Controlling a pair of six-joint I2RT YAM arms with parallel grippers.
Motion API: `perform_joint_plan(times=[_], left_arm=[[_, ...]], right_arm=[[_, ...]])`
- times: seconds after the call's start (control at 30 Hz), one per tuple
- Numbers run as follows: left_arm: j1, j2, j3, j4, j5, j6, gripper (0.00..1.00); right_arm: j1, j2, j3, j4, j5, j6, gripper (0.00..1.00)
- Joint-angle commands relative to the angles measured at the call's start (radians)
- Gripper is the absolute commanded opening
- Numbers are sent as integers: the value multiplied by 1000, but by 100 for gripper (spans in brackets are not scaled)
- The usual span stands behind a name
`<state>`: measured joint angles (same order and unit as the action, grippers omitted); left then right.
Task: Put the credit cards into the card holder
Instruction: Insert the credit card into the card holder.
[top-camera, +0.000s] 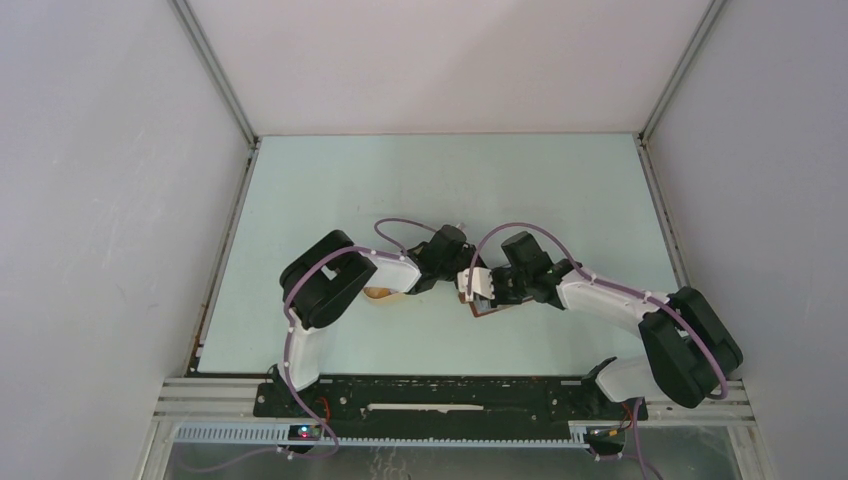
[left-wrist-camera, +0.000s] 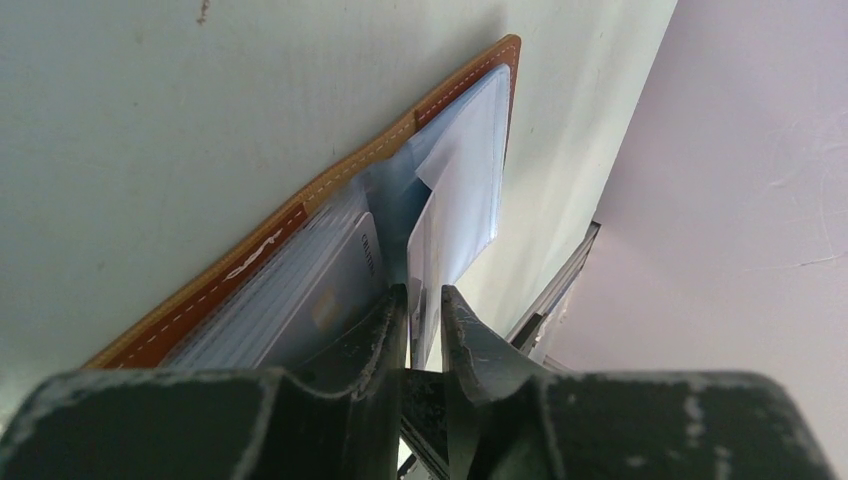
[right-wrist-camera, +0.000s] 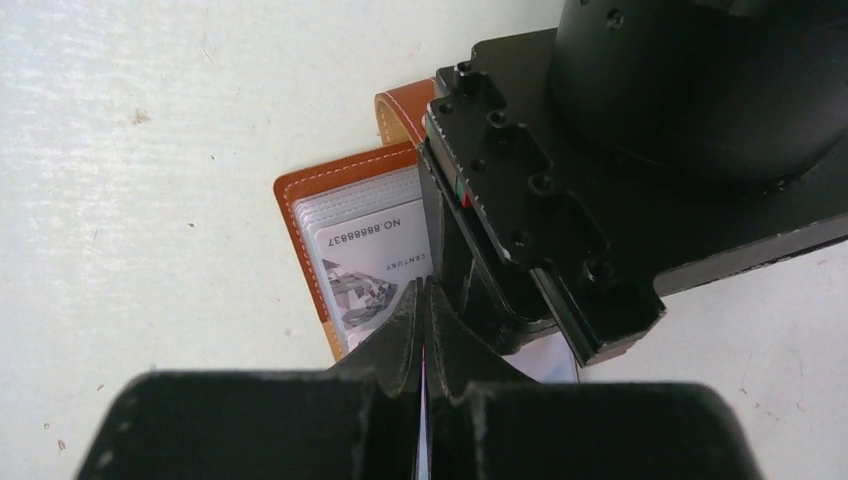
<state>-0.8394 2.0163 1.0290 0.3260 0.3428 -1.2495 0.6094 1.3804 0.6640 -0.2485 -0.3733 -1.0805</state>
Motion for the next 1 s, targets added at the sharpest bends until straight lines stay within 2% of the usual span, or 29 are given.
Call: perform_joint_plan(times=[0.0,0.2,0.5,0.97], left_arm=[[5,21,23,-50,-8,12,24],[6,22,18,-47,-7,8,20],[9,2,-24,-10,-10,-21,5],[7,-43,-129,93,-36,-126,3]], right_arm=[[-28,-16,-6,-5,31,-25,0],[-35,-24,-9,-20,11,-25,0],[-18,-30,-8,-38,-29,-19,0],[-11,-41,3,-47,-53,5,4]])
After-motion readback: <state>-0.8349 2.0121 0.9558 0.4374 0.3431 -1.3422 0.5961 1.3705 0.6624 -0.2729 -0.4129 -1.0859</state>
